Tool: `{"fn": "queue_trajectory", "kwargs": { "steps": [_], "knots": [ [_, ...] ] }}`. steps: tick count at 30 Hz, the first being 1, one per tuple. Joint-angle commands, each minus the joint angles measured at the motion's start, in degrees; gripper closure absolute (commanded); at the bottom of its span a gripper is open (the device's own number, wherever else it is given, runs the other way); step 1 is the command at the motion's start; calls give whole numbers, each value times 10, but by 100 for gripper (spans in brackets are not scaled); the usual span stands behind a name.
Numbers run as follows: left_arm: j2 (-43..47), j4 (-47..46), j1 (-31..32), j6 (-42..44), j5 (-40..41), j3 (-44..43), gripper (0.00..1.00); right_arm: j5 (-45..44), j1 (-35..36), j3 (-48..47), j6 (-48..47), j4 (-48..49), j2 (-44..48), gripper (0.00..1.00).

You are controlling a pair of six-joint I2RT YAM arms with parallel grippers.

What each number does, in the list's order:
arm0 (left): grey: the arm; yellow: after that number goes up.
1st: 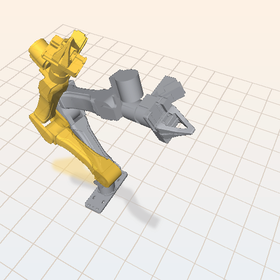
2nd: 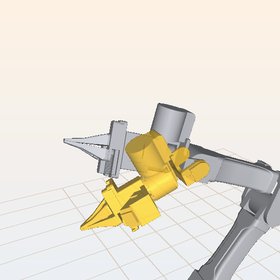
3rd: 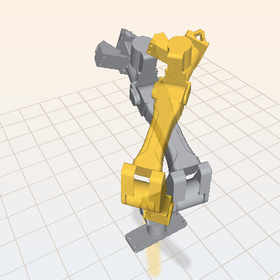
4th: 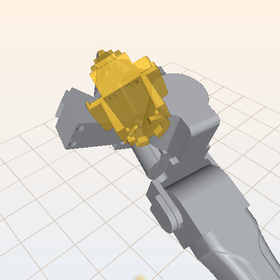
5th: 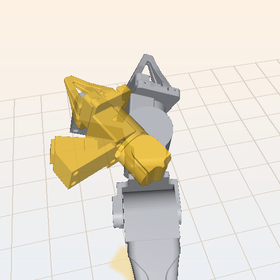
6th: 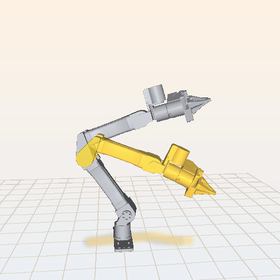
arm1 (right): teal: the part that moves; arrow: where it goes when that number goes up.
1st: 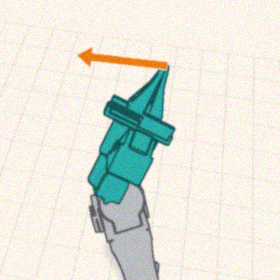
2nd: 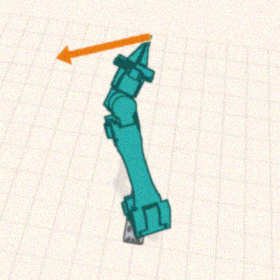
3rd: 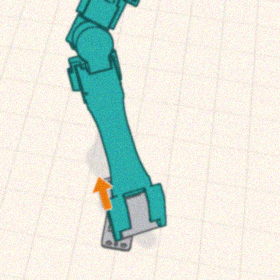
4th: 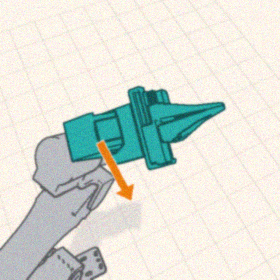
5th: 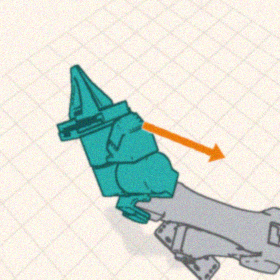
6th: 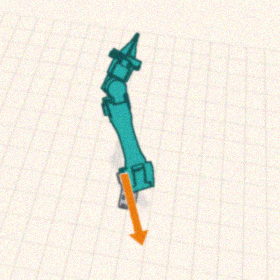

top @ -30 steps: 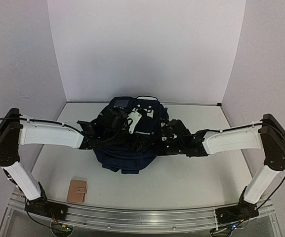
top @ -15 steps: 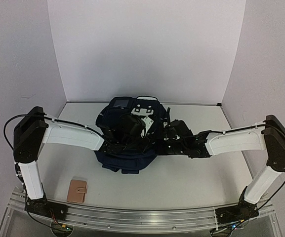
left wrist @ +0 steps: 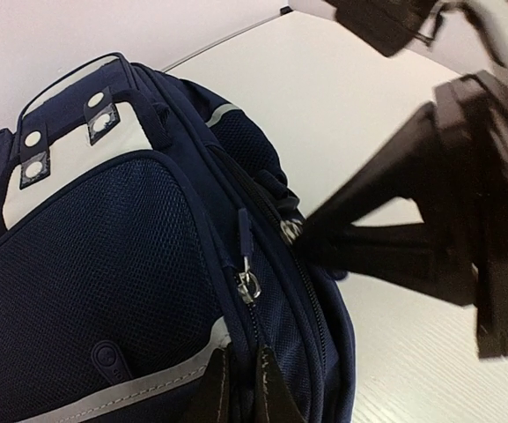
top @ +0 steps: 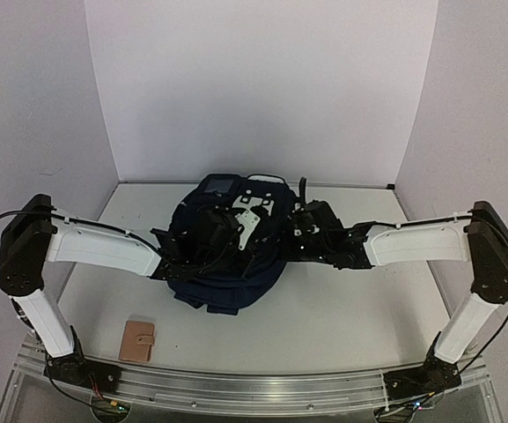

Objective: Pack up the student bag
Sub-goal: Zip the student bag at the center of the board.

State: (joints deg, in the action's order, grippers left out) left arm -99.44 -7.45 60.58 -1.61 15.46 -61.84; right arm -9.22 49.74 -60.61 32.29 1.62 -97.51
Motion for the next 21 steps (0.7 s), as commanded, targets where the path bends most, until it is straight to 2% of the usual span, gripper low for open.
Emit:
{"fn": "queue_trajectory", "kwargs": {
  "steps": [1, 7, 10, 12, 16, 19, 21],
  "knots": [
    [62, 54, 0, -21, -52, 34, 100, -42, -60, -30, -43, -15, -17, 100],
    [86, 94, -1, -47, -86, 52, 100, 25, -78, -41, -113, -1, -28, 100],
    [101, 112, -7, -62, -105, 55, 100, 105, -80, -34, -141, -1, -5, 98],
    [116, 126, -15, -78, -132, 52, 100, 161, -80, -19, -152, -1, 24, 86],
    [150, 138, -51, -106, -220, 56, 100, 247, -80, 18, -151, -6, 98, 47],
    [170, 156, -81, -122, -292, 55, 100, 323, -79, 34, -149, -7, 138, 32],
    [185, 170, -93, -125, -318, 54, 100, 365, -76, 30, -150, -7, 143, 30]
  ]
}}
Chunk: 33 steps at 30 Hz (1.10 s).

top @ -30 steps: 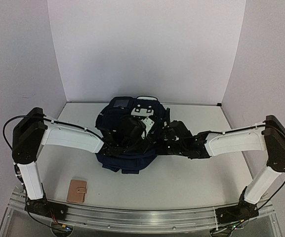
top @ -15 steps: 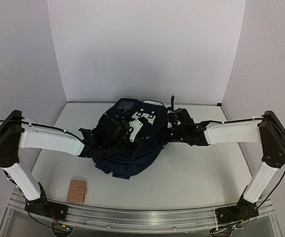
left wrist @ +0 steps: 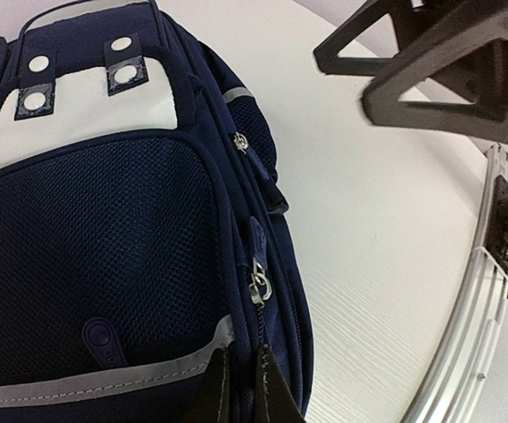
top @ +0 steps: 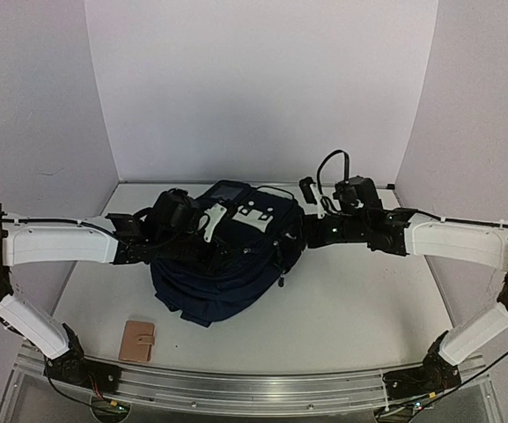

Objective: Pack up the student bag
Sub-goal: Zip the student bag at the center of the board, then unzip the student bag at the center of the board.

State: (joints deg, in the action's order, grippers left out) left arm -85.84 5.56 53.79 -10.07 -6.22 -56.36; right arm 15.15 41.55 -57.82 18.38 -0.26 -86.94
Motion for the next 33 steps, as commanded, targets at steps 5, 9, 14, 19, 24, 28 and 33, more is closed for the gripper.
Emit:
{"fn": "queue_trajectory", "kwargs": {
  "steps": [5, 9, 14, 19, 24, 28, 33],
  "knots": [
    [88, 53, -38, -46, -116, 14, 100, 176, 25, -40, -24, 10, -4, 35],
    [109, 52, -43, -56, -124, 26, 100, 208, 48, -86, -38, 4, -63, 42],
    [112, 58, -46, -59, -133, 26, 100, 232, 54, -122, -51, 3, -116, 49],
    [110, 57, -47, -59, -136, 23, 100, 252, 55, -133, -59, 3, -151, 52],
    [104, 56, -49, -58, -142, 20, 100, 252, 58, -136, -66, 3, -159, 56],
    [99, 56, -50, -57, -149, 17, 100, 217, 59, -136, -74, 3, -161, 47],
    [98, 54, -51, -58, -152, 16, 100, 217, 60, -153, -78, 3, -181, 47]
  ]
}}
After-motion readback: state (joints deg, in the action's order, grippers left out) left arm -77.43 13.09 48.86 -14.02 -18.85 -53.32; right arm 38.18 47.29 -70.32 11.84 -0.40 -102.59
